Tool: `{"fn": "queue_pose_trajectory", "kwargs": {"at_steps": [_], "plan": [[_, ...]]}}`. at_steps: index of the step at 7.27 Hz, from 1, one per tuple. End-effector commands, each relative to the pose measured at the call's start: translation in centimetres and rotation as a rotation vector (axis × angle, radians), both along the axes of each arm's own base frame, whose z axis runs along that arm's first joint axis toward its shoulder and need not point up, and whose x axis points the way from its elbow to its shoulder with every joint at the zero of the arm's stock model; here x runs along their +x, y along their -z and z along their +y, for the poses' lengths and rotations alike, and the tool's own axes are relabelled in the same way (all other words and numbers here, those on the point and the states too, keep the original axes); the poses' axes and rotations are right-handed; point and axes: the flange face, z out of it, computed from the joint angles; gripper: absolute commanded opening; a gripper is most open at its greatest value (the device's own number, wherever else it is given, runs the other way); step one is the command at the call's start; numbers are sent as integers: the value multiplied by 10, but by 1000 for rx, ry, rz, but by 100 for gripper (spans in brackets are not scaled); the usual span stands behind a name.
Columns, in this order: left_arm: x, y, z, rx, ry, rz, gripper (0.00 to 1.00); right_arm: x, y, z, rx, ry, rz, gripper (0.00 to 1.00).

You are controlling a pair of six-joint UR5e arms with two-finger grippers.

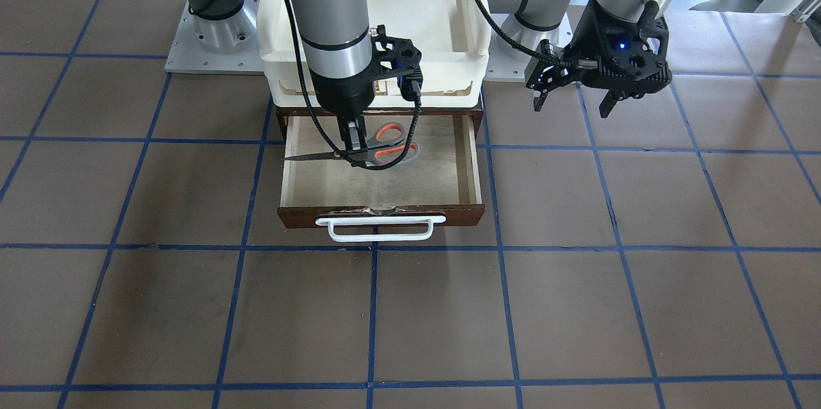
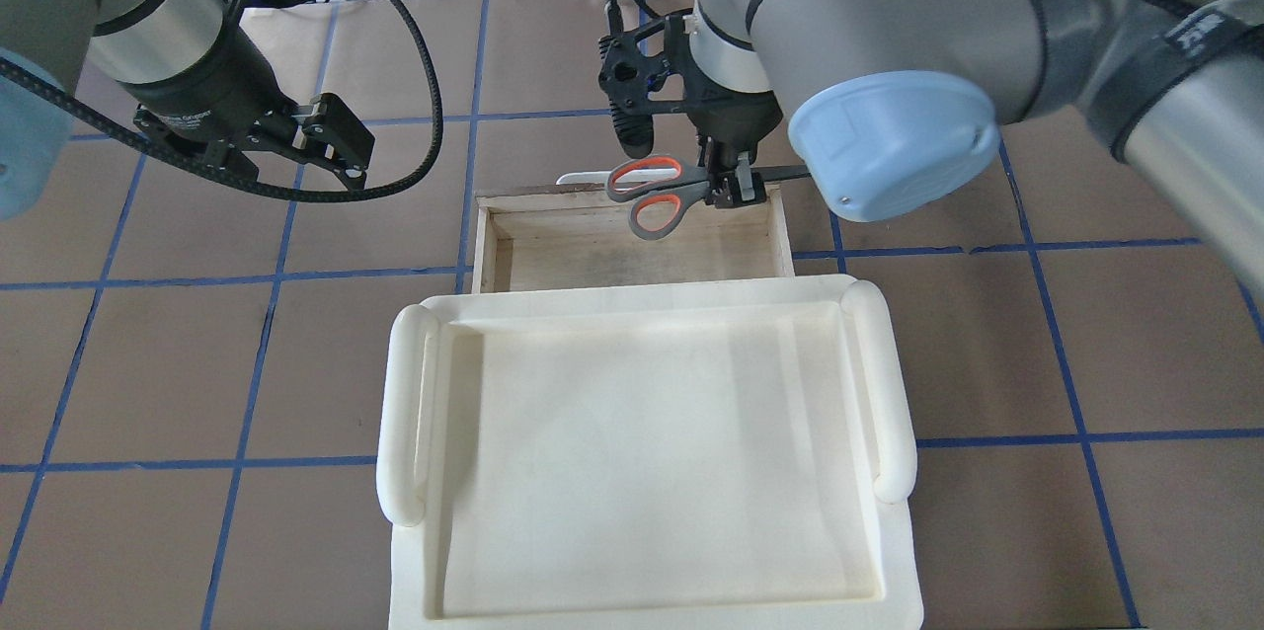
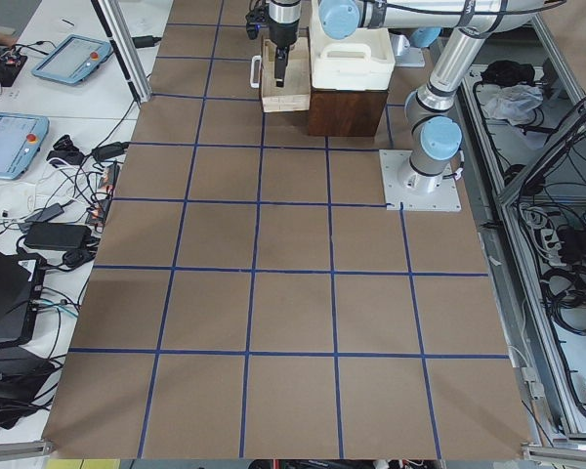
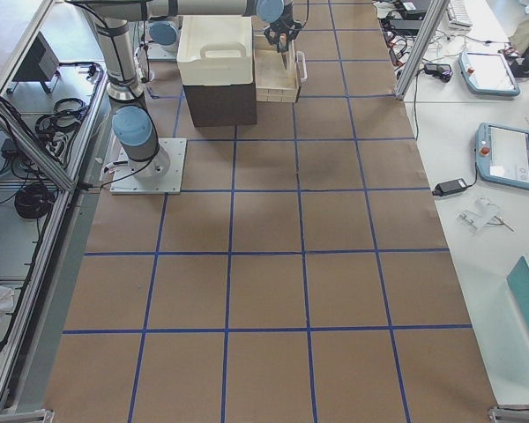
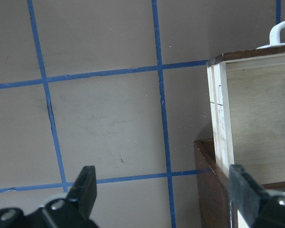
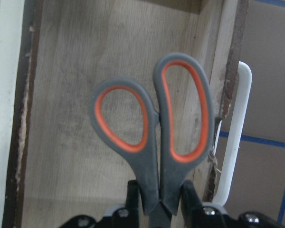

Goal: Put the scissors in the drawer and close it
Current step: 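Carry the scissors with the right gripper over the open drawer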

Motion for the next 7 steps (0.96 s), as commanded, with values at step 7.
{"fn": "queue_pose_trajectory", "kwargs": {"at_steps": [7], "plan": [[0, 0, 0, 2, 0, 0, 100, 38, 69, -9, 58, 48, 7, 10]]}}
